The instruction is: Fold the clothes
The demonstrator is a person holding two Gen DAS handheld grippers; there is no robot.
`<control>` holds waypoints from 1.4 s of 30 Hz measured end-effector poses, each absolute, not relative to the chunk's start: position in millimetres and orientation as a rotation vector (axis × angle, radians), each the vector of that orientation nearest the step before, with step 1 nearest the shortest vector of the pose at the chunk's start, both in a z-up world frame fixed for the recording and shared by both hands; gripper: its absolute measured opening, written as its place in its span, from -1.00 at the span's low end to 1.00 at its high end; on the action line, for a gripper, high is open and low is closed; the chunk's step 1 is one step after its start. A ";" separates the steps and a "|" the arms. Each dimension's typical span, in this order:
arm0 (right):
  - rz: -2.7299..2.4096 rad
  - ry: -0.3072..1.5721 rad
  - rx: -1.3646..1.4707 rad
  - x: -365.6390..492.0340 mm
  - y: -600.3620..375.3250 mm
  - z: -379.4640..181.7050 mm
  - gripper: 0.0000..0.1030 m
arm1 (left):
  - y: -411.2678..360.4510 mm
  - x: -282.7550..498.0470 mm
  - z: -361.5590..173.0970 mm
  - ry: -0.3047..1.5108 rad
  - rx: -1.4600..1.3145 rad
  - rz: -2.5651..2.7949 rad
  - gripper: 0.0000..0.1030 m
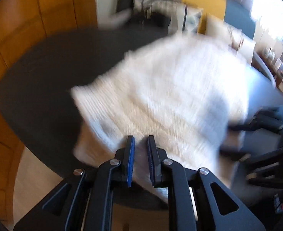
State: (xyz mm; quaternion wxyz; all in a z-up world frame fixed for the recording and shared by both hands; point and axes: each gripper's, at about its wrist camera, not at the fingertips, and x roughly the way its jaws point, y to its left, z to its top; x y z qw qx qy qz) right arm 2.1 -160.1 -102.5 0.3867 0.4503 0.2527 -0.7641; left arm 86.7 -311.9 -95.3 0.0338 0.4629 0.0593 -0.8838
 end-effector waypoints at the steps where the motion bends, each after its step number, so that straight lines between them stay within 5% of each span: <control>1: -1.956 0.625 1.137 4.6 -156.7 -102.6 -0.19 | -317.1 89.5 -92.1 0.238 1.414 -2.725 -0.72; 6: -1.963 0.525 1.086 0.6 -154.8 -74.9 -0.19 | -334.5 113.8 -69.3 0.380 1.320 -2.739 -0.71; 11: -2.065 0.382 0.948 -39.5 -155.0 -30.3 0.61 | -333.0 104.2 -61.2 0.325 1.306 -2.793 -0.67; 16: -2.125 0.381 1.224 -103.8 -145.2 -65.0 0.62 | -310.6 44.7 -63.4 0.356 1.315 -2.859 -0.65; 18: -2.125 0.357 1.249 -116.6 -140.2 -89.4 0.76 | -304.2 32.4 -71.2 0.341 1.350 -2.847 -0.62; 29: -2.202 0.242 1.103 -153.8 -80.4 -38.2 0.76 | -293.4 -2.7 -66.1 0.256 1.348 -2.882 -0.57; 33: -2.236 0.288 1.351 -214.7 -48.9 -62.6 0.74 | -288.2 -19.8 -90.2 0.098 1.494 -2.770 -0.45; 37: -2.127 0.272 1.432 -225.0 -17.5 -90.9 0.68 | -294.0 -24.2 -89.4 0.125 1.498 -2.797 -0.45; 42: -2.147 0.236 1.273 -226.0 -17.5 -56.9 0.69 | -309.5 -60.7 -52.2 0.225 1.329 -2.943 -0.44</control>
